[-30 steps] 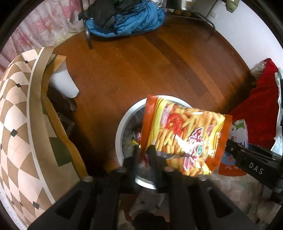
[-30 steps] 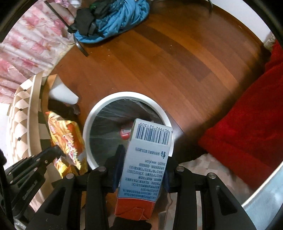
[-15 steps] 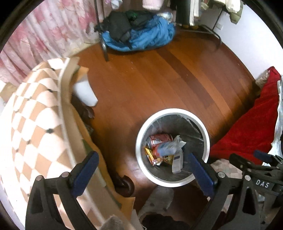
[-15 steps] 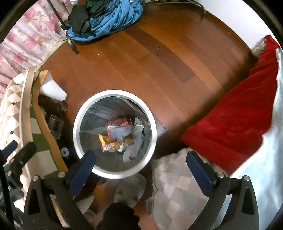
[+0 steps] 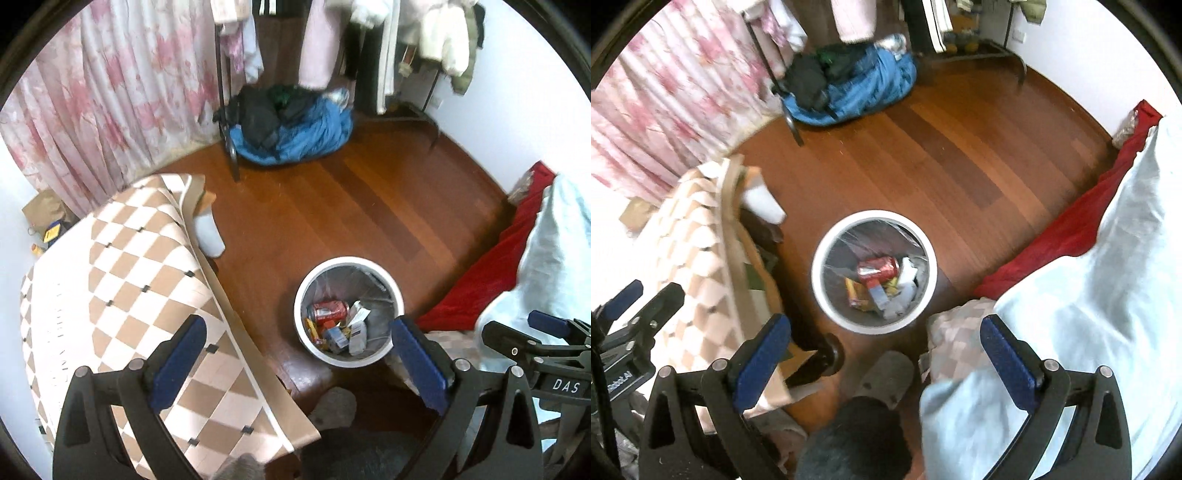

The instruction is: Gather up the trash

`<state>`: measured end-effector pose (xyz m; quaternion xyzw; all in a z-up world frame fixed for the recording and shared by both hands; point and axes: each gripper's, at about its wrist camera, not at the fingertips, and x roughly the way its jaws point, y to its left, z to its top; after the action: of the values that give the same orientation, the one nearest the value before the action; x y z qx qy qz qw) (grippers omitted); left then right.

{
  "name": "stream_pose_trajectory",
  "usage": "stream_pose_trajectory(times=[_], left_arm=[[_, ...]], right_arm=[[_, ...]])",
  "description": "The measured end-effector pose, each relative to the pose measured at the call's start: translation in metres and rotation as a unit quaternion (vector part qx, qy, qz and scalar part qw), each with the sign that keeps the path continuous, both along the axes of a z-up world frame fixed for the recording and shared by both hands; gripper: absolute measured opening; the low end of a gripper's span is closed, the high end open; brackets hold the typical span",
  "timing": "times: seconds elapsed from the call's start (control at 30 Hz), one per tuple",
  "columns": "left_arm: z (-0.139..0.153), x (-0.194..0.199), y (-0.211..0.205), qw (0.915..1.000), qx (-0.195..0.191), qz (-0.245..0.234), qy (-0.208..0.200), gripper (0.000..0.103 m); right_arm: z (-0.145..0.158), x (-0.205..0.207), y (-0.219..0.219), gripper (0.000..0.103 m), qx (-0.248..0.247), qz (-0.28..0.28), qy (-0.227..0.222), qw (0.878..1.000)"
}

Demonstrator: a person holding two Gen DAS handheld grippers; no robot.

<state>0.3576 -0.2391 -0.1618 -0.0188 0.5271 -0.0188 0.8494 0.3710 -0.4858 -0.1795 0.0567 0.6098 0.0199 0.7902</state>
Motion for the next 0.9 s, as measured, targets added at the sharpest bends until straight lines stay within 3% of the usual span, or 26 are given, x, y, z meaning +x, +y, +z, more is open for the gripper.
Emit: stream_pose_trajectory(times=[0.13, 0.4, 0.67, 0.9], left_arm=[[0.045, -0.028, 0.007, 0.9993, -0.019, -0.012, -0.030, 0.103], [0.107, -0.080, 0.023, 0.9955, -0.060, -0.034, -0.064, 0.103], [0.142, -0.122, 0.036, 0.9907, -0.098, -0.052, -0.079, 0.103], [0.159, -0.145, 0.043, 0.9887, -0.107, -0.057, -0.089, 0.103]], right_arm=[[0.052, -0.030, 0.002, 0.103, 0.021, 0.006, -0.036, 0.999], [0.137, -0.094, 0.013, 0.103, 0.068, 0.034, -0.092, 0.993], [0.178, -0.141, 0.017, 0.103, 0.106, 0.058, -0.110, 0.986], [0.201, -0.169, 0.019, 0.103, 0.120, 0.065, -0.121, 0.983]])
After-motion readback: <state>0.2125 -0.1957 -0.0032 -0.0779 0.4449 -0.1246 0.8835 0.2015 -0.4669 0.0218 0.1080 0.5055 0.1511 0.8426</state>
